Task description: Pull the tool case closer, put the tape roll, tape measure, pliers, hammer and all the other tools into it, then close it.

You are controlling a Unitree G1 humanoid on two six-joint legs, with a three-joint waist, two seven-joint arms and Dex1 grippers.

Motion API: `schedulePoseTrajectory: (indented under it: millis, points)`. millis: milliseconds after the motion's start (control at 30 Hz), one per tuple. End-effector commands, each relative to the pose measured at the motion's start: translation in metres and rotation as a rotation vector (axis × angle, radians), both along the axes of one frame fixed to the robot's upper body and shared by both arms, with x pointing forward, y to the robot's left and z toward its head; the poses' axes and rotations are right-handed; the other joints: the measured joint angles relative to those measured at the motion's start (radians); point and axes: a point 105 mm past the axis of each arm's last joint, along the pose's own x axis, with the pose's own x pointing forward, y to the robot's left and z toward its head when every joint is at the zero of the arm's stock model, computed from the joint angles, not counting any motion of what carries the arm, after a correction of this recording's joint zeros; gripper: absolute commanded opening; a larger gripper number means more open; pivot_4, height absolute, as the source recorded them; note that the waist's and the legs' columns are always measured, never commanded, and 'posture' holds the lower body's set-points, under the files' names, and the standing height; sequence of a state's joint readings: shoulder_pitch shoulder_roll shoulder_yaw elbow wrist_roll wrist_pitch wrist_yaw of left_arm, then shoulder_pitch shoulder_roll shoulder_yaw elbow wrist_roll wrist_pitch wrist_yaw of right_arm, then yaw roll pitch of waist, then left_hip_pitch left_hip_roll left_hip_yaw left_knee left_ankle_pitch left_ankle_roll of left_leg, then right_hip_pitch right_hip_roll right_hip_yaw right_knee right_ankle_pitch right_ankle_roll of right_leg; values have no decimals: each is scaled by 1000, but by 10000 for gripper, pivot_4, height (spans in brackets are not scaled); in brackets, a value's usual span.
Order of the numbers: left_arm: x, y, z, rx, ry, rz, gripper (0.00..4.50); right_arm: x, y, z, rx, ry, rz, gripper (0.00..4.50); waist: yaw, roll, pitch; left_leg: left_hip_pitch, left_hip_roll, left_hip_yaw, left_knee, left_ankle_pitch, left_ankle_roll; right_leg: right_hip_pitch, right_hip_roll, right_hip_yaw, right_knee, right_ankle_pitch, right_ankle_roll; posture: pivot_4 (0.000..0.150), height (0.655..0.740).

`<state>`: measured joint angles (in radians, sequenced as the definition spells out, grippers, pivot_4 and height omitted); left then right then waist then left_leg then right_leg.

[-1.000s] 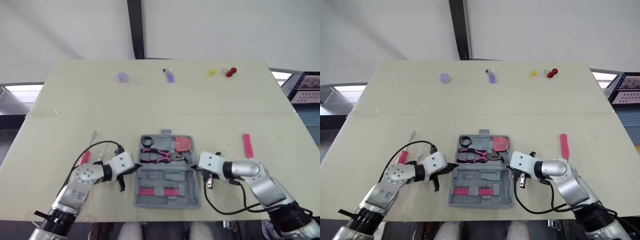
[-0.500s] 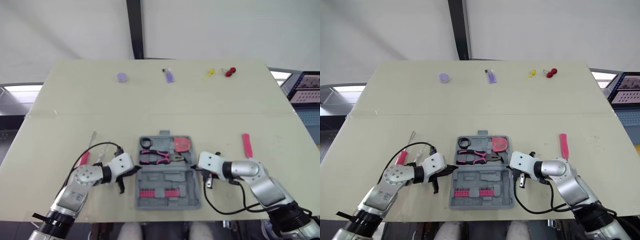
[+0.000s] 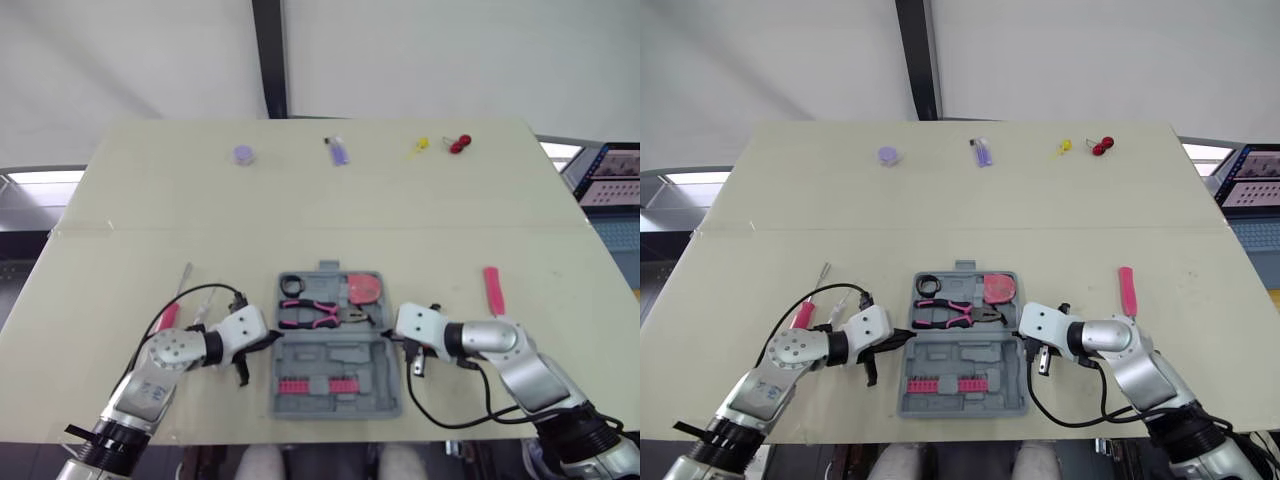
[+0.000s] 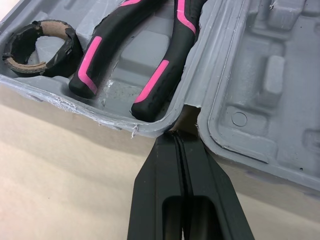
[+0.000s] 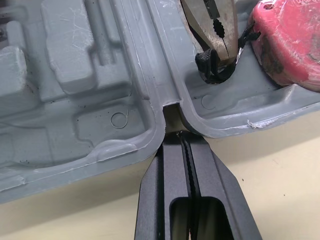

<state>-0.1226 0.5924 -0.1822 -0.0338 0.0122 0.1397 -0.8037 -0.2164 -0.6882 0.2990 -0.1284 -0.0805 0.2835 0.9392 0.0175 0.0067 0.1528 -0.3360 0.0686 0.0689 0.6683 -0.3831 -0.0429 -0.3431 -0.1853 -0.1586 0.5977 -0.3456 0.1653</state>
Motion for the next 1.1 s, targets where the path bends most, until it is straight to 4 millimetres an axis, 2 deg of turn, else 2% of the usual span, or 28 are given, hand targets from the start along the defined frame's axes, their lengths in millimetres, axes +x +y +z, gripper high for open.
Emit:
schedulePoseTrajectory:
  millis: [33, 633, 1100]
  points:
    - [2, -2, 3, 6, -23, -8, 0, -2, 6, -1, 12, 5, 20, 494, 0, 0, 0, 0, 0, 0, 0, 0, 0, 0, 0, 0, 0, 0, 0, 1500, 7400]
    - [0, 0, 0, 17, -10, -10, 0, -3, 2, -3, 7, 10, 7, 494, 0, 0, 0, 0, 0, 0, 0, 0, 0, 0, 0, 0, 1, 0, 0, 1500, 7400]
    - [-2, 30, -4, 65, 5, 49, 0, 0, -18, -6, -25, 15, -35, 494, -4, 0, 0, 0, 0, 0, 0, 0, 0, 0, 0, 0, 1, 0, 0, 1500, 7400]
